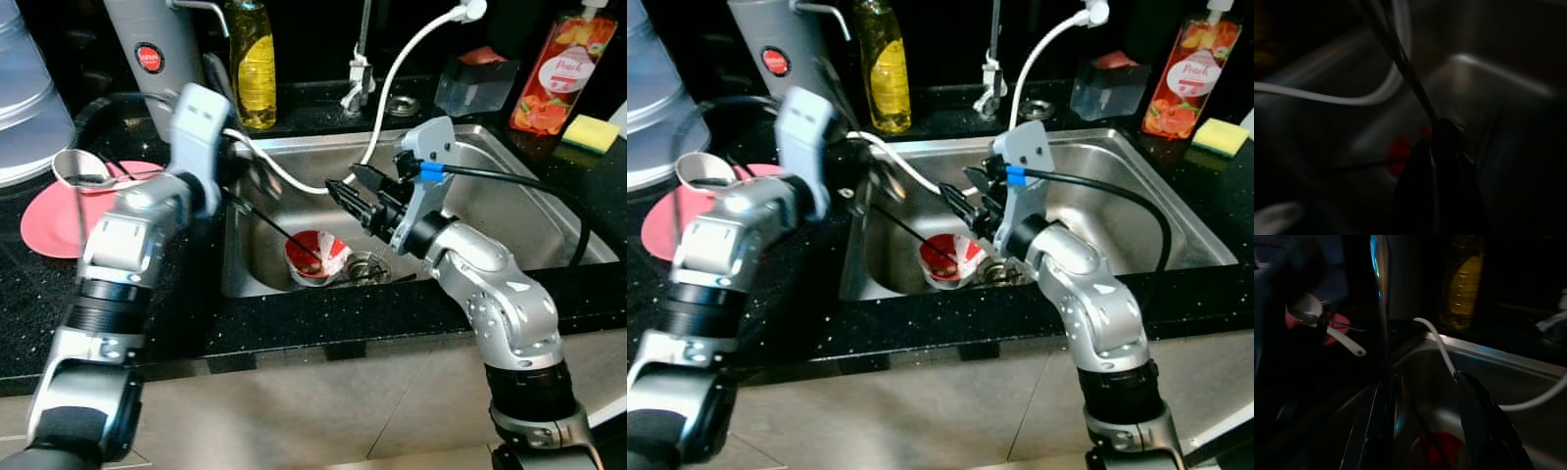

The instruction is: Kitchen organization

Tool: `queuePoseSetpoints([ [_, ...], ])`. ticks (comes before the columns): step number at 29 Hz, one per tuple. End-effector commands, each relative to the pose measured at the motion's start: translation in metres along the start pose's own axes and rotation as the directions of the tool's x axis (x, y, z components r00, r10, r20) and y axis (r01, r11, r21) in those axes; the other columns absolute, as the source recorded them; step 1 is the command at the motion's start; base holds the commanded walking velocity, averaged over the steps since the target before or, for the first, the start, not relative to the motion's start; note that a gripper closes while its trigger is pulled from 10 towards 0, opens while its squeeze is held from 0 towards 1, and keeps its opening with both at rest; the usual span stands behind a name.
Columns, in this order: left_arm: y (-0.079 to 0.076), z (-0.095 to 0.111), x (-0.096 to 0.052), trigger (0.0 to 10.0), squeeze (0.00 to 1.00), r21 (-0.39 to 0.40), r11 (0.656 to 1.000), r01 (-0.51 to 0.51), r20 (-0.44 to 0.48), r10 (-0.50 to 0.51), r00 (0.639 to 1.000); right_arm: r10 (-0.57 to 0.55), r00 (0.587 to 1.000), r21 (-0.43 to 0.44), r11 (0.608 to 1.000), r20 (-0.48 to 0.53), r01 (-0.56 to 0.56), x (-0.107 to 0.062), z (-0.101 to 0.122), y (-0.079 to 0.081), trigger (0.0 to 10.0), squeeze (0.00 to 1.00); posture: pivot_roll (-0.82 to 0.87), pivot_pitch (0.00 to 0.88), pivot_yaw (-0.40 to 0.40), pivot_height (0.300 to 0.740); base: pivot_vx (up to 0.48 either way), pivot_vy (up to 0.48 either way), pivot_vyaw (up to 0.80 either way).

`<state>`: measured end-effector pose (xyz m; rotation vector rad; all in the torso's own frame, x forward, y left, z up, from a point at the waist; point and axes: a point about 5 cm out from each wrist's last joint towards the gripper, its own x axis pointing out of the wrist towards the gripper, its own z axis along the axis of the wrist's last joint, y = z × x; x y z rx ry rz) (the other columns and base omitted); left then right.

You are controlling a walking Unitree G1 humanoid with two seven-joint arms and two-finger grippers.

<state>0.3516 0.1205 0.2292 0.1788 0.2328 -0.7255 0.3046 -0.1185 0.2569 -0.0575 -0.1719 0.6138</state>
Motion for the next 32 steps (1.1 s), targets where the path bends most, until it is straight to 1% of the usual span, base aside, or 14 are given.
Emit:
queuePoseSetpoints([
  [1, -0.005, -0.002, -0.001, 10.0, 0.0, 0.002, 0.999, 0.032, -0.014, -0.032, 0.999, -0.02, 1.0, 0.002, 1.0, 0.007, 0.02, -0.002, 0.0, -0.003, 10.0, 0.0, 0.01, 0.005, 0.067, 0.74, 0.0, 0.0, 0.0],
  [5, -0.002, -0.008, -0.001, 10.0, 0.0, 0.008, 1.0, 0.01, -0.048, -0.01, 0.999, -0.025, 1.0, 0.003, 1.0, 0.007, 0.025, -0.003, -0.001, -0.004, 10.0, 0.0, 0.01, 0.007, 0.071, 0.74, 0.0, 0.0, 0.0],
  [6, 0.004, -0.01, -0.003, 10.0, 1.0, 0.012, 1.0, -0.024, -0.058, 0.024, 0.998, -0.028, 1.0, 0.006, 1.0, 0.008, 0.028, -0.003, -0.001, -0.003, 10.0, 0.0, 0.01, 0.013, 0.076, 0.74, 0.0, 0.0, 0.0],
  [8, 0.006, -0.01, -0.004, 10.0, 1.0, 0.011, 0.999, -0.037, -0.054, 0.037, 0.998, -0.029, 1.0, 0.008, 1.0, 0.008, 0.028, -0.003, -0.001, -0.003, 10.0, 0.0, 0.01, 0.013, 0.076, 0.74, 0.0, 0.0, 0.0],
  [11, 0.012, 0.011, -0.01, 10.0, 1.0, 0.009, 0.998, -0.067, 0.094, 0.066, 0.993, -0.031, 0.999, 0.013, 0.999, 0.008, 0.031, -0.004, -0.002, -0.002, 10.0, 0.0, 0.01, 0.013, 0.076, 0.74, 0.0, 0.0, 0.0],
  [12, 0.017, 0.026, -0.015, 10.0, 0.0, 0.001, 0.995, -0.1, 0.194, 0.098, 0.976, -0.032, 0.999, 0.014, 0.999, 0.007, 0.032, -0.004, -0.003, -0.002, 10.0, 0.0, 0.01, 0.013, 0.076, 0.74, 0.0, 0.0, 0.0],
  [15, 0.027, 0.047, -0.028, 10.0, 0.0, 0.004, 0.985, -0.175, 0.326, 0.164, 0.931, -0.031, 0.999, 0.016, 0.999, 0.006, 0.031, -0.004, -0.004, -0.002, 10.0, 0.0, 0.03, 0.005, 0.076, 0.74, 0.0, 0.0, 0.0],
  [18, 0.03, 0.05, -0.033, 10.0, 0.0, -0.006, 0.984, -0.176, 0.343, 0.167, 0.924, -0.028, 1.0, 0.016, 0.999, 0.009, 0.028, -0.002, -0.003, -0.002, 10.0, 0.0, 0.03, 0.0, 0.07, 0.74, 0.0, 0.0, 0.0],
  [22, 0.052, 0.035, -0.041, 10.0, 0.0, 0.079, 0.929, -0.361, 0.231, 0.335, 0.914, -0.021, 1.0, 0.011, 1.0, 0.017, 0.021, 0.001, -0.001, -0.003, 10.0, 0.0, 0.03, 0.002, 0.065, 0.74, 0.0, 0.0, 0.0],
  [26, 0.076, 0.017, -0.048, 10.0, 0.0, 0.136, 0.852, -0.506, 0.091, 0.498, 0.862, -0.02, 1.0, 0.01, 1.0, 0.016, 0.02, 0.0, -0.001, -0.002, 10.0, 0.0, 0.02, 0.0, 0.068, 0.74, 0.0, 0.0, 0.0],
  [27, 0.08, 0.014, -0.052, 10.0, 0.0, 0.255, 0.81, -0.528, 0.065, 0.53, 0.845, -0.024, 1.0, 0.009, 1.0, 0.012, 0.023, -0.001, -0.002, -0.003, 10.0, 0.0, 0.02, 0.0, 0.069, 0.74, 0.0, 0.0, 0.0],
  [28, 0.08, 0.014, -0.052, 10.0, 0.0, 0.255, 0.81, -0.528, 0.065, 0.53, 0.845, -0.024, 1.0, 0.009, 1.0, 0.012, 0.023, -0.001, -0.002, -0.003, 10.0, 0.0, 0.02, 0.0, 0.069, 0.74, 0.0, 0.0, 0.0],
  [29, 0.082, 0.009, -0.06, 10.0, 0.0, 0.424, 0.751, -0.506, 0.031, 0.547, 0.837, -0.03, 0.999, 0.006, 1.0, 0.009, 0.03, -0.003, -0.003, -0.004, 10.0, 0.0, 0.02, 0.0, 0.072, 0.74, 0.0, 0.0, 0.0],
  [32, 0.094, -0.001, -0.08, 10.0, 0.0, 0.615, 0.65, -0.445, -0.06, 0.602, 0.797, -0.035, 0.999, 0.002, 0.999, 0.017, 0.035, -0.002, -0.002, -0.006, 10.0, 0.0, 0.03, 0.0, 0.074, 0.74, 0.0, 0.0, 0.0],
])
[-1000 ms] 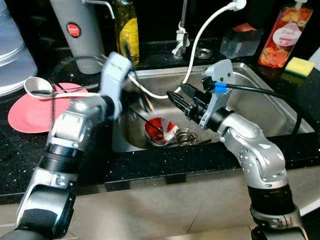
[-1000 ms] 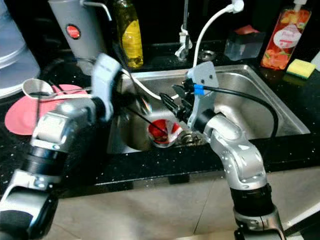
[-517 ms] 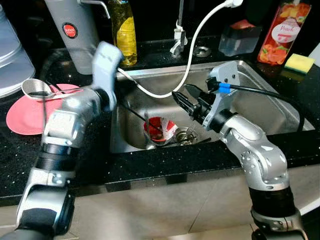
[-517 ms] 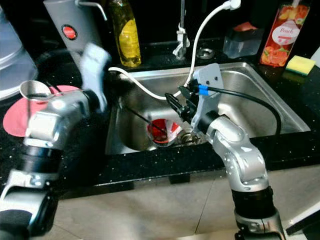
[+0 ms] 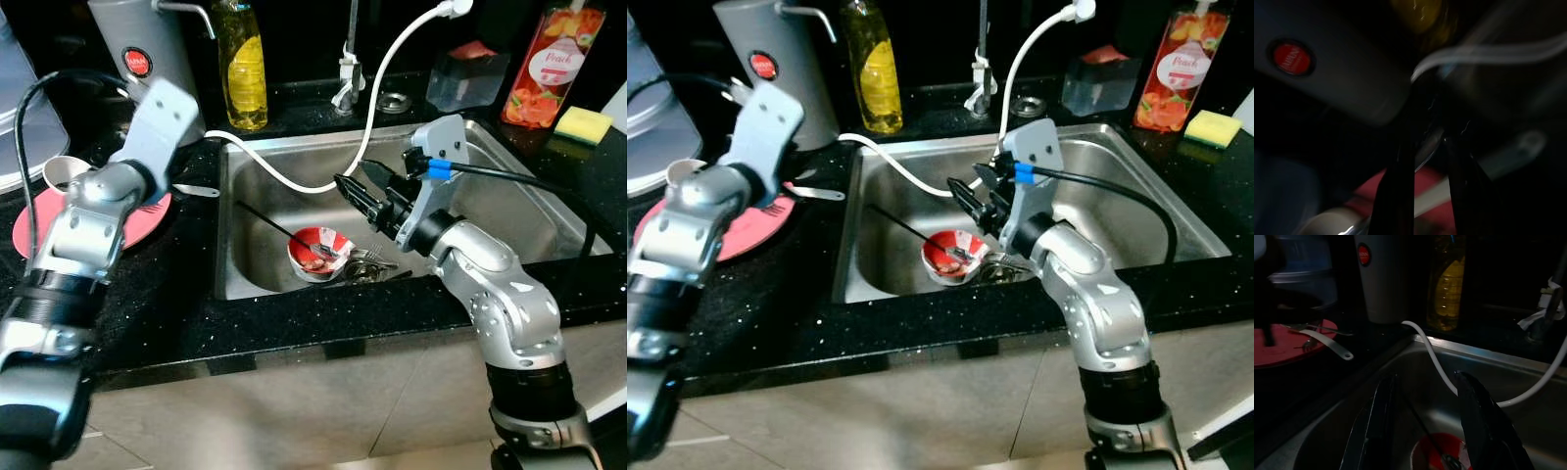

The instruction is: Kitchen organization

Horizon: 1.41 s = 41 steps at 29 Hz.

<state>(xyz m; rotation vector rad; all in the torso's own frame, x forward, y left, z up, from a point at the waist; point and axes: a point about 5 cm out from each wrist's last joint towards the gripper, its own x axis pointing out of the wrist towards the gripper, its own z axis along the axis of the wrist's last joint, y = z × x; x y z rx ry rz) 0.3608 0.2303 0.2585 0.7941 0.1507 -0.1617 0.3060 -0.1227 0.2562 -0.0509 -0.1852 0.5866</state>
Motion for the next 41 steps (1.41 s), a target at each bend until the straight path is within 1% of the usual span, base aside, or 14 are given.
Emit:
queuePoseSetpoints([
  [1, 0.008, -0.012, -0.006, 10.0, 0.0, 0.133, 0.991, -0.002, -0.068, 0.011, 0.998, -0.008, 1.0, 0.001, 1.0, 0.006, 0.008, -0.001, -0.001, -0.003, 10.0, 0.0, 0.03, 0.0, 0.074, 0.74, 0.0, 0.0, 0.0],
  [3, 0.012, -0.017, -0.008, 10.0, 0.0, 0.15, 0.989, -0.005, -0.094, 0.02, 0.995, -0.008, 1.0, 0.001, 1.0, 0.007, 0.008, 0.0, -0.001, -0.003, 10.0, 0.0, 0.04, 0.0, 0.072, 0.74, 0.0, 0.0, 0.0],
  [4, 0.017, -0.024, -0.009, 10.0, 0.0, 0.188, 0.982, -0.017, -0.127, 0.042, 0.991, -0.006, 1.0, 0.003, 1.0, 0.007, 0.006, 0.002, -0.001, -0.002, 10.0, 0.0, 0.03, 0.0, 0.078, 0.74, 0.0, 0.0, 0.0],
  [5, 0.026, -0.037, -0.011, 10.0, 0.0, 0.243, 0.969, -0.037, -0.192, 0.086, 0.978, 0.003, 1.0, 0.007, 1.0, 0.009, -0.003, 0.003, -0.001, 0.001, 10.0, 0.0, 0.03, 0.0, 0.079, 0.74, 0.0, 0.0, 0.0],
  [6, 0.026, -0.037, -0.011, 10.0, 0.0, 0.243, 0.969, -0.037, -0.192, 0.086, 0.978, 0.003, 1.0, 0.007, 1.0, 0.009, -0.003, 0.003, -0.001, 0.001, 10.0, 0.0, 0.03, 0.0, 0.079, 0.74, 0.0, 0.0, 0.0],
  [7, 0.03, -0.046, -0.012, 10.0, 0.0, 0.29, 0.956, -0.038, -0.233, 0.109, 0.966, 0.009, 1.0, 0.012, 1.0, 0.008, -0.009, 0.003, -0.002, 0.003, 10.0, 0.0, 0.04, 0.0, 0.076, 0.74, 0.0, 0.0, 0.0],
  [13, 0.039, -0.061, -0.016, 10.0, 0.0, 0.354, 0.934, -0.042, -0.293, 0.154, 0.944, 0.0, 1.0, 0.017, 1.0, -0.004, 0.0, 0.0, -0.008, 0.002, 10.0, 0.0, 0.04, 0.0, 0.081, 0.74, 0.0, 0.0, 0.0],
  [16, 0.039, -0.068, -0.015, 10.0, 0.0, 0.369, 0.929, -0.013, -0.321, 0.141, 0.937, -0.012, 1.0, 0.014, 1.0, 0.003, 0.012, 0.001, -0.006, -0.001, 10.0, 0.0, 0.04, 0.0, 0.088, 0.74, 0.0, 0.0, 0.0],
  [19, 0.036, -0.069, -0.011, 10.0, 0.0, 0.376, 0.926, 0.012, -0.327, 0.121, 0.937, -0.016, 1.0, 0.014, 1.0, 0.01, 0.016, 0.002, -0.004, -0.001, 10.0, 0.0, 0.04, 0.0, 0.092, 0.74, 0.0, 0.0, 0.0],
  [24, 0.036, -0.073, -0.005, 10.0, 0.0, 0.371, 0.929, 0.004, -0.34, 0.132, 0.931, -0.02, 1.0, 0.023, 1.0, -0.002, 0.02, 0.0, -0.008, 0.0, 10.0, 0.0, 0.04, 0.0, 0.082, 0.74, 0.0, 0.0, 0.0],
  [30, 0.037, -0.077, 0.003, 10.0, 0.0, 0.377, 0.926, 0.008, -0.357, 0.138, 0.924, -0.026, 1.0, 0.017, 1.0, 0.008, 0.026, 0.003, -0.005, -0.003, 10.0, 0.0, 0.04, 0.0, 0.085, 0.74, 0.0, 0.0, 0.0],
  [34, 0.034, -0.074, 0.01, 10.0, 0.0, 0.379, 0.925, 0.023, -0.348, 0.12, 0.93, -0.028, 0.999, 0.016, 0.999, 0.016, 0.027, 0.004, -0.003, -0.003, 10.0, 0.0, 0.04, 0.0, 0.089, 0.74, 0.0, 0.0, 0.0],
  [37, 0.029, -0.063, 0.02, 10.0, 0.0, 0.383, 0.923, 0.048, -0.33, 0.088, 0.94, -0.038, 0.999, 0.015, 0.999, 0.015, 0.037, 0.002, -0.004, -0.003, 10.0, 0.0, 0.03, 0.0, 0.1, 0.74, 0.0, 0.0, 0.0],
  [41, 0.029, -0.057, 0.023, 10.0, 0.0, 0.401, 0.914, 0.063, -0.323, 0.077, 0.943, -0.049, 0.999, 0.014, 0.999, 0.015, 0.049, 0.0, -0.005, -0.004, 10.0, 0.0, 0.02, 0.0, 0.111, 0.74, 0.0, 0.0, 0.0],
])
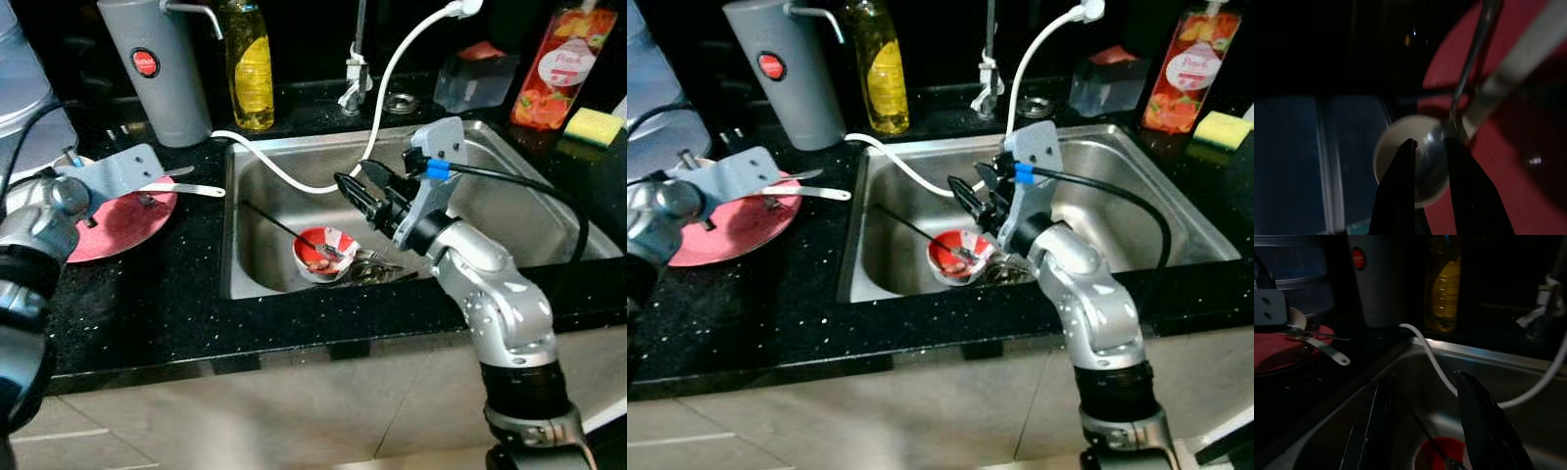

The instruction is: Kitchen organization

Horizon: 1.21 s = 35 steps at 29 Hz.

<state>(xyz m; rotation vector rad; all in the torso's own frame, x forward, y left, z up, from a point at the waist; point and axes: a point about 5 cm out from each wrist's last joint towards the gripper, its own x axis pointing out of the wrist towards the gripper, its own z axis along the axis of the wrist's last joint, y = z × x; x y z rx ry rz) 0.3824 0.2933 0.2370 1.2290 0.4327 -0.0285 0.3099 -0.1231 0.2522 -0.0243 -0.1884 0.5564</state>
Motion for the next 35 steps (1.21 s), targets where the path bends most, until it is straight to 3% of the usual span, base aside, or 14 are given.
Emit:
queuePoseSetpoints([
  [1, -0.003, 0.004, 0.002, 10.0, 0.0, 0.014, 1.0, 0.02, 0.0, -0.02, 1.0, -0.017, 1.0, -0.007, 1.0, 0.006, 0.017, -0.002, 0.0, -0.002, 10.0, 0.0, 0.02, 0.0, 0.111, 0.74, 0.0, 0.0, 0.0],
  [7, -0.009, -0.007, 0.004, 10.0, 0.0, 0.067, 0.996, 0.066, -0.038, -0.063, 0.997, -0.044, 0.999, -0.01, 0.999, 0.006, 0.044, -0.007, 0.0, -0.005, 10.0, 0.0, 0.02, 0.0, 0.118, 0.74, 0.0, 0.0, 0.0],
  [18, -0.011, -0.025, 0.004, 10.0, 0.0, 0.075, 0.995, 0.071, -0.095, -0.064, 0.993, -0.043, 0.999, -0.007, 0.999, 0.003, 0.043, -0.007, -0.001, -0.005, 10.0, 0.0, 0.02, 0.0, 0.109, 0.74, 0.0, 0.0, 0.0],
  [35, -0.011, -0.013, 0.01, 10.0, 0.0, 0.133, 0.99, 0.042, -0.078, -0.032, 0.996, -0.046, 0.999, -0.005, 0.999, 0.0, 0.046, -0.007, 0.0, -0.004, 10.0, 0.0, 0.01, 0.012, 0.108, 0.74, 0.0, 0.0, 0.0],
])
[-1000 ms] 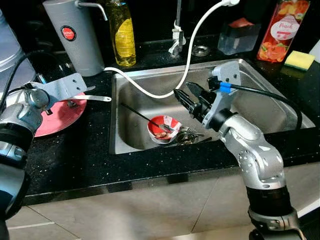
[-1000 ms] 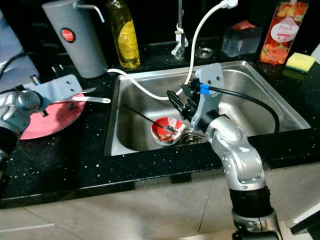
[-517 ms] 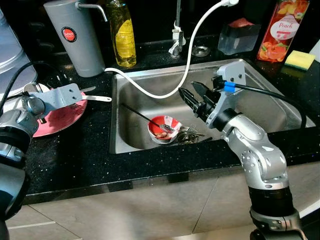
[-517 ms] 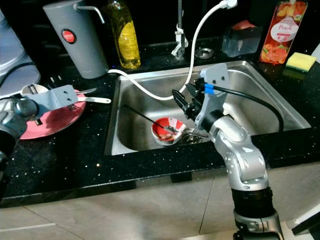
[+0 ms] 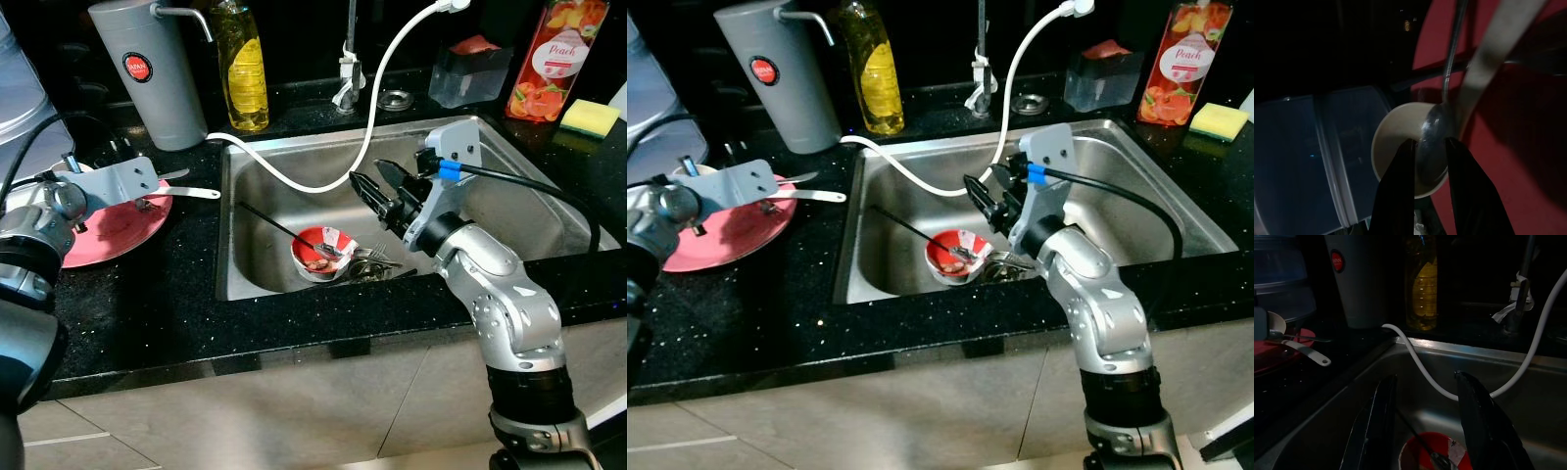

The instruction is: Kitchen organization

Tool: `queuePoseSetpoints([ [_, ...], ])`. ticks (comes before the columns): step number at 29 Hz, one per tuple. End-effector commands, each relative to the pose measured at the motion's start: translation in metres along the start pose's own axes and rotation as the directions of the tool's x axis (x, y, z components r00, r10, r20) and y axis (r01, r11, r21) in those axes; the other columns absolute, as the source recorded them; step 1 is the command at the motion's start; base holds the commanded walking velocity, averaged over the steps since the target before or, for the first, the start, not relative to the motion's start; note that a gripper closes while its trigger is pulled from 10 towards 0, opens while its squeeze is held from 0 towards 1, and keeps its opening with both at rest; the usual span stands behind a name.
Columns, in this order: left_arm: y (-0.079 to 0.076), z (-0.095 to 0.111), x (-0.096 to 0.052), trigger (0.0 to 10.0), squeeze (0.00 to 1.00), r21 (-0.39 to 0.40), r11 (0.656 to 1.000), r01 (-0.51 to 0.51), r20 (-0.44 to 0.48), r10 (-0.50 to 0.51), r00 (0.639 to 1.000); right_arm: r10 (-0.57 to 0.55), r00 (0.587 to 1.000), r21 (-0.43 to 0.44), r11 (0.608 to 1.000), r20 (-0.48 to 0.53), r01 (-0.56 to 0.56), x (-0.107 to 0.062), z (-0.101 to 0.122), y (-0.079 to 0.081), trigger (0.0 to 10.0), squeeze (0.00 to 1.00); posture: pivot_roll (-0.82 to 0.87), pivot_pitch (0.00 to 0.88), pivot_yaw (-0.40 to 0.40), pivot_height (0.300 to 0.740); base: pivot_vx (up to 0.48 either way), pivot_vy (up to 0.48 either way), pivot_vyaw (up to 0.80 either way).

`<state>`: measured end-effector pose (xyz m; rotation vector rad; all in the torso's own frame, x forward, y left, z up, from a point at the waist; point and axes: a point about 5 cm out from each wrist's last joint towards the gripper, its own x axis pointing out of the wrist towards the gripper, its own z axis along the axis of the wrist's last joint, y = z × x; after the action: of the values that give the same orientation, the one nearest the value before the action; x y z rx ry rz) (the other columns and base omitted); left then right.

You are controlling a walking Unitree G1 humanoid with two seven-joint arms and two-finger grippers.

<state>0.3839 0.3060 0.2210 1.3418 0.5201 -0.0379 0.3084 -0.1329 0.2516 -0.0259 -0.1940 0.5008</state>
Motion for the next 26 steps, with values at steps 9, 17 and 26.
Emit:
queuePoseSetpoints([
  [9, 0.004, 0.006, 0.0, 10.0, 0.0, 0.003, 1.0, 0.018, 0.022, -0.018, 1.0, -0.015, 1.0, 0.0, 1.0, -0.007, 0.015, -0.004, 0.0, -0.001, 10.0, 0.0, 0.01, 0.015, 0.115, 0.74, 0.0, 0.0, 0.0],
  [17, -0.004, -0.006, 0.001, 10.0, 0.0, 0.018, 0.999, 0.045, -0.017, -0.044, 0.999, 0.002, 1.0, 0.005, 1.0, -0.007, -0.002, -0.001, 0.001, 0.001, 10.0, 0.0, 0.02, 0.036, 0.1, 0.74, 0.0, 0.0, 0.0],
  [26, -0.005, -0.008, 0.001, 10.0, 0.0, 0.045, 0.998, 0.042, -0.033, -0.04, 0.999, -0.016, 1.0, 0.015, 1.0, -0.019, 0.016, -0.006, -0.002, 0.001, 10.0, 0.0, 0.03, 0.069, 0.106, 0.74, 0.0, 0.0, 0.0],
])
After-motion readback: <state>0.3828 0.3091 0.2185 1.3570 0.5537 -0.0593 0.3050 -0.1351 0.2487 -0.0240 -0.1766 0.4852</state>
